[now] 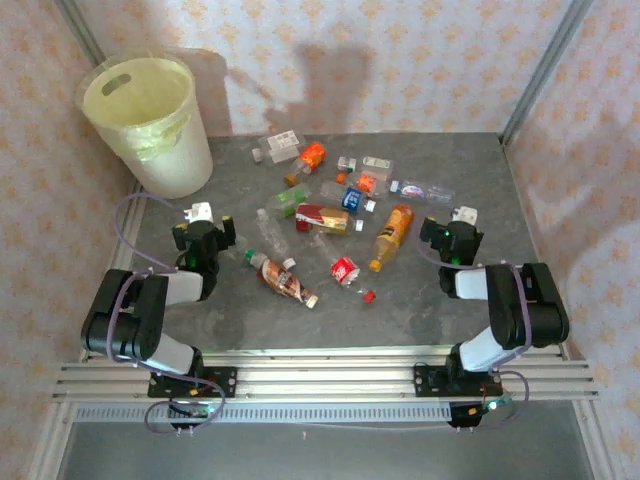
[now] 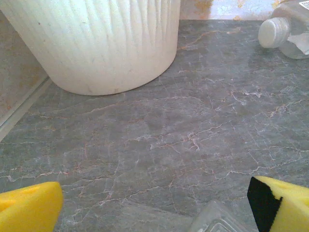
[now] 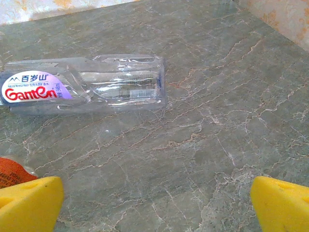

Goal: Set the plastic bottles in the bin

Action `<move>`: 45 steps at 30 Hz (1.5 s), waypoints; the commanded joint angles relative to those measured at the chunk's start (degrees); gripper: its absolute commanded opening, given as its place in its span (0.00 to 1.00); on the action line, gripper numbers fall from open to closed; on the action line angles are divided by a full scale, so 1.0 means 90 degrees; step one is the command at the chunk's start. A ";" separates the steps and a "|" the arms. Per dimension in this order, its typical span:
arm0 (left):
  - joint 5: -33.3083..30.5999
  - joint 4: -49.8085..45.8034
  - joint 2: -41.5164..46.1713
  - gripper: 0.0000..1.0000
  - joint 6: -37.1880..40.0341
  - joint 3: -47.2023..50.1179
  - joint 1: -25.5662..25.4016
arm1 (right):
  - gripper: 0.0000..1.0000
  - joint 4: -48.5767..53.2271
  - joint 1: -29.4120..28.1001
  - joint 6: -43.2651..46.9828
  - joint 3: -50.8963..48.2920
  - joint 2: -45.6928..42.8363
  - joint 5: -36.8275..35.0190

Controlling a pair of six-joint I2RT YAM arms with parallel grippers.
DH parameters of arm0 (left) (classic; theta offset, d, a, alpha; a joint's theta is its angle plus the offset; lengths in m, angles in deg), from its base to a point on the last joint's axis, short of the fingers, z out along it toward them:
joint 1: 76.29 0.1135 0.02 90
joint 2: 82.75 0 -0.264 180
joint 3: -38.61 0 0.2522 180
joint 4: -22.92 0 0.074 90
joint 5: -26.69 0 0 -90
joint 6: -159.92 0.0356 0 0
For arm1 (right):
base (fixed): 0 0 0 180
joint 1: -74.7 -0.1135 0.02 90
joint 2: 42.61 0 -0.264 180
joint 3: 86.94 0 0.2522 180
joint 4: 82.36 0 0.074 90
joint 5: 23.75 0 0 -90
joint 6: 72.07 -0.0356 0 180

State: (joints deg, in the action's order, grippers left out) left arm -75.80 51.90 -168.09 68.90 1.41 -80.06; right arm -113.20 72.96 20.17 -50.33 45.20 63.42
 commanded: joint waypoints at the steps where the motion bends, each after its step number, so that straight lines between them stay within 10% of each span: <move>1: -0.0133 0.0165 -0.0042 1.00 -0.0010 -0.0003 -0.0005 | 0.99 -0.0051 -0.0032 0.0047 0.0109 -0.0069 -0.0115; 17: -0.0113 0.0185 -0.0039 1.00 0.0001 -0.0003 -0.0011 | 0.99 0.0025 0.0067 0.0083 0.0129 -0.0080 0.0303; 28: 0.0002 -0.2620 0.1858 1.00 -0.0238 -0.0681 -0.0258 | 0.99 0.2386 0.0055 -0.0282 0.1033 -0.1334 -0.0139; 33: -0.0443 -0.4156 0.2656 1.00 -0.1589 -0.1048 -0.0454 | 0.99 0.3918 0.0056 -0.1800 0.1645 -0.1866 -0.0322; 39: -0.0878 -0.7135 0.2730 1.00 -0.4349 -0.2052 -0.0462 | 0.99 0.5932 -0.0066 -0.3569 0.2641 -0.1715 0.1535; 45: 0.0673 -0.7889 0.2257 1.00 -0.5884 -0.2254 -0.0525 | 0.99 0.7135 -0.0372 -0.4762 0.3206 -0.1423 0.2100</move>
State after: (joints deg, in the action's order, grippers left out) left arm -76.20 -8.84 -145.65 28.07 -17.41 -84.19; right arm -58.97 70.34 -13.86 -22.75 32.04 77.70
